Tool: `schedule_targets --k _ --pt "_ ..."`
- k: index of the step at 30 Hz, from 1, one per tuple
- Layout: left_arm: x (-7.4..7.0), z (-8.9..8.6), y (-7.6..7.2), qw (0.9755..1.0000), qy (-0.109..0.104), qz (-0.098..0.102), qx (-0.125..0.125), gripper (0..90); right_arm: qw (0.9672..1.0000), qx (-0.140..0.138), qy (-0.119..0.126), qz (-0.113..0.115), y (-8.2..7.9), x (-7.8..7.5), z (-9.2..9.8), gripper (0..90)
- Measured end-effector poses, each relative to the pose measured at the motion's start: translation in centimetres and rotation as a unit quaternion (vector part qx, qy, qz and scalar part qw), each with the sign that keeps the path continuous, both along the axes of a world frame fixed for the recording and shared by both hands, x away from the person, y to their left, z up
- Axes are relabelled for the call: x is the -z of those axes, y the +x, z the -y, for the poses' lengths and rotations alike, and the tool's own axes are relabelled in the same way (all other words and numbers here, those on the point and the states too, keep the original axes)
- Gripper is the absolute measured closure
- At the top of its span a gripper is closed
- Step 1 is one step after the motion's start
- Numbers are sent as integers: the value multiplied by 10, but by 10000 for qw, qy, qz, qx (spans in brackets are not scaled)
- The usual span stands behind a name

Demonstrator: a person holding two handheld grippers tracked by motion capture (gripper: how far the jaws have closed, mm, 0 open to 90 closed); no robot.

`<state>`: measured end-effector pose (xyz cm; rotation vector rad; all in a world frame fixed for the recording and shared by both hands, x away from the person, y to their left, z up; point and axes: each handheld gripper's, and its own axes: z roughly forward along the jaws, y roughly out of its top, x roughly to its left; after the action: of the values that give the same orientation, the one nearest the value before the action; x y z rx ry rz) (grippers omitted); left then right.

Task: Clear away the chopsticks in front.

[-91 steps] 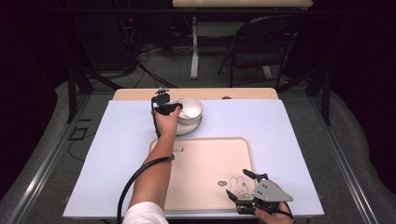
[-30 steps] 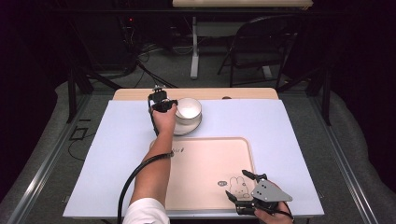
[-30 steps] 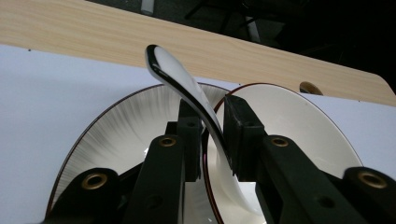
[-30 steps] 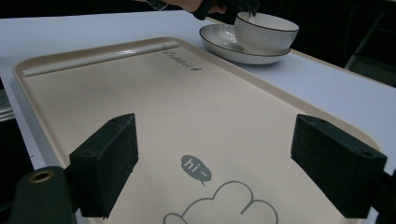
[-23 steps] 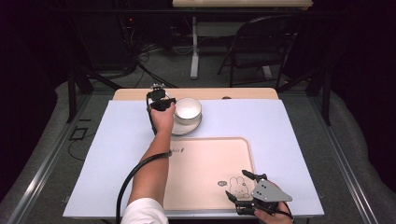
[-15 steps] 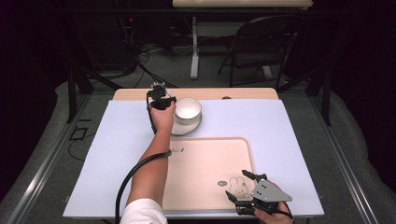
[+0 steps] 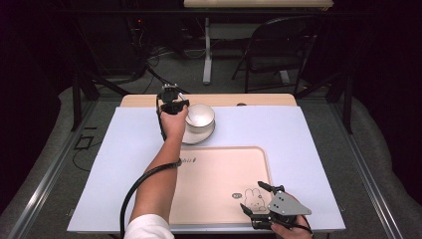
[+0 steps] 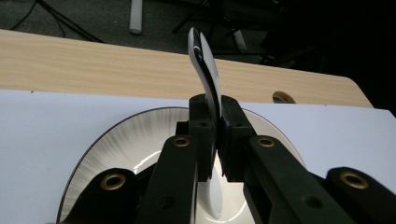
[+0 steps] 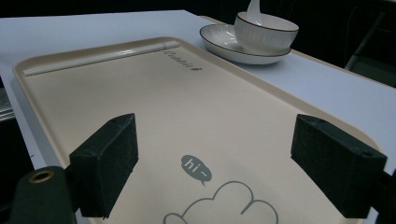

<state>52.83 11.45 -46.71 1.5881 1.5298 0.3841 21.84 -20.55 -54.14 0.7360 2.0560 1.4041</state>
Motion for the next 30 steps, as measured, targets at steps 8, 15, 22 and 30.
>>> schedule_targets --k 8,15,22,30 --pt "-15 1 -10 9998 47 41 179 852 10000 -6 37 -29 0 0 -1 142" --pt "-33 -3 -22 9990 121 131 405 852 10000 -4 44 -51 0 0 -1 142" --pt "-51 -12 -38 9975 181 200 660 853 10000 9 52 -55 0 0 -1 142" --pt "-64 -30 -59 9960 262 293 802 852 10000 17 34 -44 0 0 -2 142"
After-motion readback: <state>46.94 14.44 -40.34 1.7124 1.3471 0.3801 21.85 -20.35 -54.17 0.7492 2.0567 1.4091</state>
